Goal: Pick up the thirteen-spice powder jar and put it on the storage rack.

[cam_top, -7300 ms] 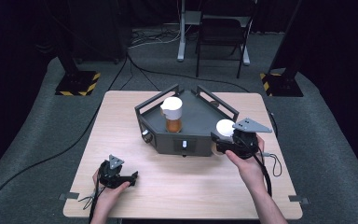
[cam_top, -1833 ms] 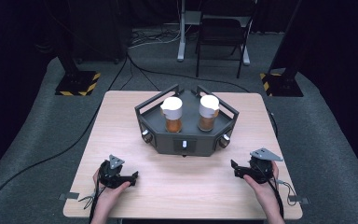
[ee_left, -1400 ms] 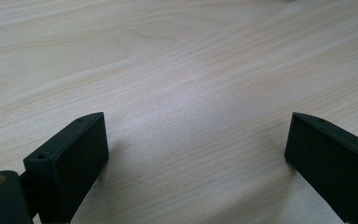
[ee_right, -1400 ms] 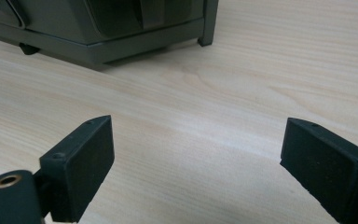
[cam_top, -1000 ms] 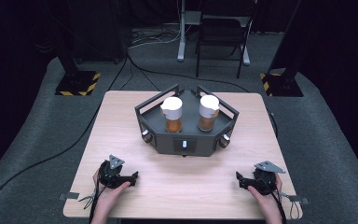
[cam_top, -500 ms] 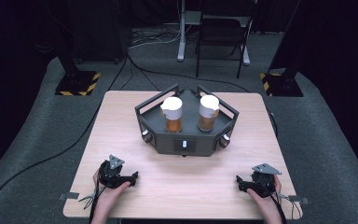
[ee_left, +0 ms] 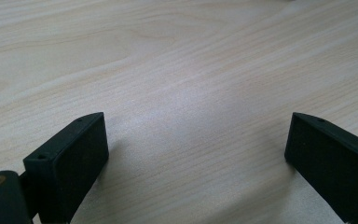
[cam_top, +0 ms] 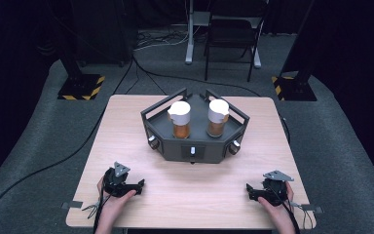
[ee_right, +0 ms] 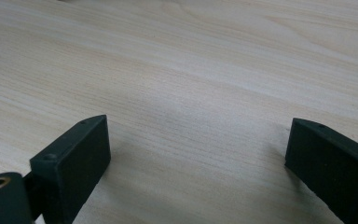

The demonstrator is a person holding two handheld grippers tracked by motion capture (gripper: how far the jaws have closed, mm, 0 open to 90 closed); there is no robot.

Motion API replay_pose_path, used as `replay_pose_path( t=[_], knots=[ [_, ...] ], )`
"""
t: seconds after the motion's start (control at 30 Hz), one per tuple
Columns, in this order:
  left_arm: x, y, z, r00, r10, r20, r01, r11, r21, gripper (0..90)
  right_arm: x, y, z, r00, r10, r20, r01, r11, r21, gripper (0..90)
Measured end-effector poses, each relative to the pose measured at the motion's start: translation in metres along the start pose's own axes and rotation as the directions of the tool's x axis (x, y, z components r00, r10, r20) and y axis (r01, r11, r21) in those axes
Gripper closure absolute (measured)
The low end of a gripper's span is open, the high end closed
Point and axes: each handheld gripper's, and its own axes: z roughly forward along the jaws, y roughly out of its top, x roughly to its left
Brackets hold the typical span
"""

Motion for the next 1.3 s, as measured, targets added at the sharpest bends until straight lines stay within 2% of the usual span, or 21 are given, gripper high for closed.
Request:
replay_pose_path(
  t=[1.3],
  knots=[
    [-0.0001, -0.0008, -0.001, 1.0, 0.002, 0.001, -0.002, 1.0, 0.0, 5.9, -0.0005, 0.001, 0.0006, 1.0, -0.005, -0.005, 0.005, 1.0, 0.005, 4.0]
  ],
)
